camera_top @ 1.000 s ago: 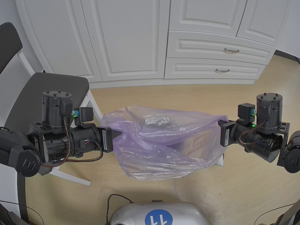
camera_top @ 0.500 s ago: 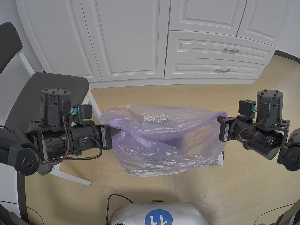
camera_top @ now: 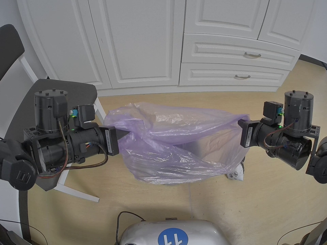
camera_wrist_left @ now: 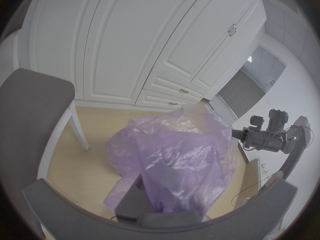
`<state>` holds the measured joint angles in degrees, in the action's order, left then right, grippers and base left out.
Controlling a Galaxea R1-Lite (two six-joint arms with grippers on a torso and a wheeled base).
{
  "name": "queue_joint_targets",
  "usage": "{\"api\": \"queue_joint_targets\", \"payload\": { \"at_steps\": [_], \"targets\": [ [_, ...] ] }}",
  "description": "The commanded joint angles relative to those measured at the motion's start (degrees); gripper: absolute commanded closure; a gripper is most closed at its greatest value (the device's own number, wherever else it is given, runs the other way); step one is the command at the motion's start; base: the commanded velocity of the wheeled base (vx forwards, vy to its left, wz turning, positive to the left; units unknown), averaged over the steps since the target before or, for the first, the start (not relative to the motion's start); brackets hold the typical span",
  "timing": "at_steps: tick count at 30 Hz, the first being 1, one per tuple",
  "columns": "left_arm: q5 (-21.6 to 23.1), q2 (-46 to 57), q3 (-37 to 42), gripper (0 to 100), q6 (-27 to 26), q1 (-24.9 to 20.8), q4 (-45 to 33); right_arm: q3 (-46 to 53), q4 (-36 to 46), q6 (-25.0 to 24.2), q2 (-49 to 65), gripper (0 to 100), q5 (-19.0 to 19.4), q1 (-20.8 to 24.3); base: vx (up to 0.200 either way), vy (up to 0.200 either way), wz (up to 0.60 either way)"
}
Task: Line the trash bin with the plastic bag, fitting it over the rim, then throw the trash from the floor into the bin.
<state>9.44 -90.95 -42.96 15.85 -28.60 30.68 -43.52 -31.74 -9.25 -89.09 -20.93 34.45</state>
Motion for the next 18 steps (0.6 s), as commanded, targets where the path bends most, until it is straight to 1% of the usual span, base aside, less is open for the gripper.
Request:
{"api": "queue_joint_targets", "payload": {
  "at_steps": [1,5,8,12,15,18],
  "targets": [
    [0.06,5.52,0.42,100,0.06,-0.40,0.08,-0.78,-0.07,-0.15,3.13,100,0.01,0.09,0.000,0.000,0.00],
    [0.41,9.22,0.86,100,0.06,-1.02,0.08,-1.22,-0.07,-0.33,5.33,100,0.01,0.35,0.000,0.000,0.00],
    [0.58,12.73,1.83,100,-0.03,-1.81,0.17,-1.48,-0.07,-0.85,8.67,100,-0.07,1.85,0.000,0.000,0.00],
    [0.50,13.61,2.27,100,-0.03,-2.16,0.17,-1.83,0.28,-1.12,11.75,100,-0.78,2.64,0.000,0.000,0.00],
    [0.41,12.64,2.18,100,-0.03,-1.99,0.17,-2.71,2.30,-1.21,12.89,100,-1.74,2.73,0.000,0.000,0.00],
    [-0.12,11.06,2.00,100,-0.12,-1.99,0.25,-4.47,8.98,-1.47,14.56,100,-1.74,2.73,0.000,0.000,0.00]
  ]
}}
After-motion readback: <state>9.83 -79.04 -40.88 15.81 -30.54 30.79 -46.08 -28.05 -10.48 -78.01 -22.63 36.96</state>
